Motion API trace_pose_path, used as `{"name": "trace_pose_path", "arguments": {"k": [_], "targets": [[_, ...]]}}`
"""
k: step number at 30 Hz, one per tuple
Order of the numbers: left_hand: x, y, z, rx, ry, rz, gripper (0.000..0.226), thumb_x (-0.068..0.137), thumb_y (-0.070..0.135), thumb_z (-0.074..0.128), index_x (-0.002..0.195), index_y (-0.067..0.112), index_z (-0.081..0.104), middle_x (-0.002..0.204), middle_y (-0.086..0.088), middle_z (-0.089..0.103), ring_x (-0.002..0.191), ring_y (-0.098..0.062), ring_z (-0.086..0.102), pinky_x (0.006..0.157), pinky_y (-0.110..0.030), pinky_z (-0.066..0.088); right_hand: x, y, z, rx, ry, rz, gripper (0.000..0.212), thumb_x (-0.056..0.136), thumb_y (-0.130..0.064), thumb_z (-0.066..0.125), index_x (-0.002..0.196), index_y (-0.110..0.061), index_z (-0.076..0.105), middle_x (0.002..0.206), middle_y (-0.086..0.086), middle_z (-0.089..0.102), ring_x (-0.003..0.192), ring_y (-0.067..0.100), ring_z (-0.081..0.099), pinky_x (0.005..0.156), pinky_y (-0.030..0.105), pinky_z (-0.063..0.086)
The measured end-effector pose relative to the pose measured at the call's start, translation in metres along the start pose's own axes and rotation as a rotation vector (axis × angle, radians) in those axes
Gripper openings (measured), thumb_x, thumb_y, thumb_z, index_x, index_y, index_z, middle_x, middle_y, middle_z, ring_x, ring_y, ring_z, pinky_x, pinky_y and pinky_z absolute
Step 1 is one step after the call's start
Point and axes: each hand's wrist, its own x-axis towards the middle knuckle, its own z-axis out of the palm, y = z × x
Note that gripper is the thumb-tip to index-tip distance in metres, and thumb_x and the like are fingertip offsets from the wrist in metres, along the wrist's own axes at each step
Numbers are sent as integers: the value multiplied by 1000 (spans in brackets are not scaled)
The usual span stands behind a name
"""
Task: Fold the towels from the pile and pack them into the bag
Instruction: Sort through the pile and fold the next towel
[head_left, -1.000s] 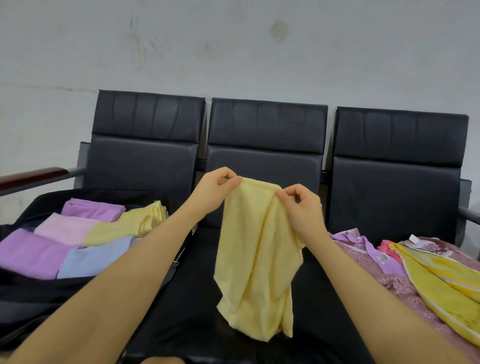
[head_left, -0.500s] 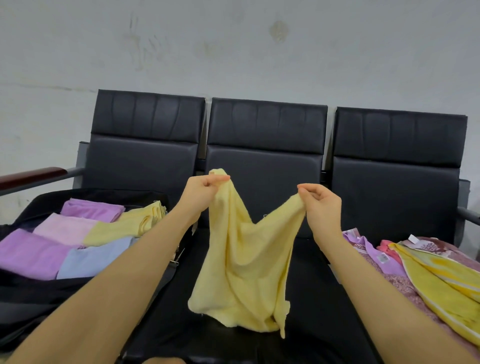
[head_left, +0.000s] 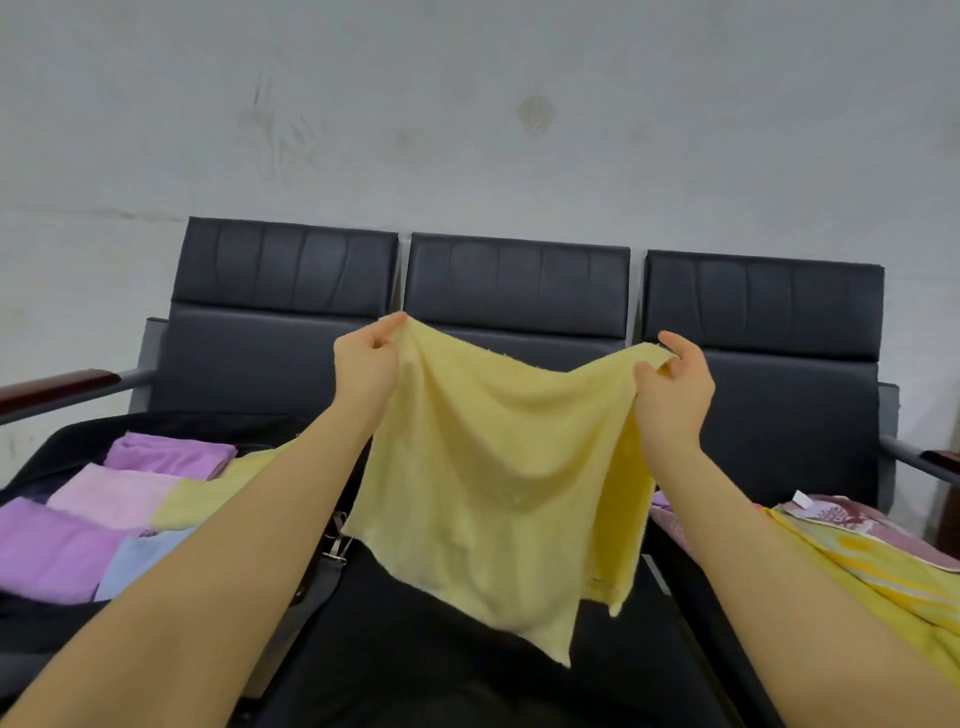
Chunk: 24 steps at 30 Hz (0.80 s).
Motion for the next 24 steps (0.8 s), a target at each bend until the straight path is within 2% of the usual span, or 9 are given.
{"name": "trace_pose_path", "arguments": {"k": [2, 5, 7, 9, 11, 14, 17, 20, 24], "targets": [[-1, 5, 2, -17, -19, -39, 52, 89, -9, 43, 123, 25, 63, 90, 11, 63, 44, 0, 46, 43, -13, 40, 3, -3, -6, 3, 25, 37, 35, 87, -1, 51, 116, -17, 62, 88, -10, 58, 76, 9, 54, 84, 35, 50], [-5, 7, 3, -3, -41, -60, 62, 87, -13, 38, 129, 28, 57, 85, 16, 54, 54, -6, 43, 46, -15, 40, 1, -7, -11, 26, 48, 84, 30, 88, -3, 54, 105, -25, 64, 80, -17, 58, 81, 8, 60, 103, 43, 43], [-10, 5, 2, -12, -35, -41, 52, 88, -5, 45, 126, 26, 61, 86, 15, 58, 67, -10, 52, 62, -20, 47, -1, -8, -13, 52, 31, 97, 35, 89, 0, 53, 117, -19, 63, 84, -13, 58, 77, 6, 59, 89, 28, 50], [-12, 1, 1, -34, 19, -18, 35, 89, 8, 57, 121, 20, 66, 99, 9, 68, 88, -9, 62, 83, -25, 51, -2, -7, -15, 34, 10, 88, 42, 89, 4, 49, 126, -16, 58, 96, -8, 58, 73, 2, 53, 65, 13, 45], [-12, -3, -4, -44, 104, -11, 30, 88, 10, 61, 116, 16, 69, 104, 3, 70, 89, -9, 64, 90, -27, 51, -3, -6, -17, -10, 7, 68, 46, 87, 6, 45, 126, -15, 57, 108, -3, 58, 73, 3, 50, 67, 15, 43], [-15, -11, -10, -22, 138, -23, 34, 88, 1, 55, 115, 16, 69, 92, 1, 69, 71, -12, 58, 79, -28, 51, -2, -6, -21, -130, 16, 57, 43, 87, 7, 42, 123, -9, 60, 112, 2, 57, 87, 18, 55, 75, 30, 45], [-16, -18, -12, -53, 118, -51, 39, 88, -6, 49, 102, 22, 72, 91, 7, 66, 76, -18, 55, 80, -34, 51, -2, -2, -25, -238, 11, 33, 29, 87, 6, 44, 106, 3, 65, 113, 21, 62, 95, 39, 60, 80, 48, 52], [-20, -19, -9, -130, 104, -78, 35, 89, -1, 53, 72, 28, 65, 78, 7, 54, 76, -19, 46, 66, -27, 45, -2, 5, -25, -263, 8, 83, 22, 86, 0, 47, 94, -2, 68, 105, 22, 64, 91, 38, 61, 78, 46, 52], [-22, -23, -5, -166, 92, -101, 29, 87, 4, 59, 71, 28, 63, 75, 4, 57, 68, -13, 52, 61, -20, 46, -4, 14, -27, -206, 33, 124, 23, 91, -7, 48, 98, -14, 68, 101, 6, 66, 84, 20, 57, 69, 32, 44]]}}
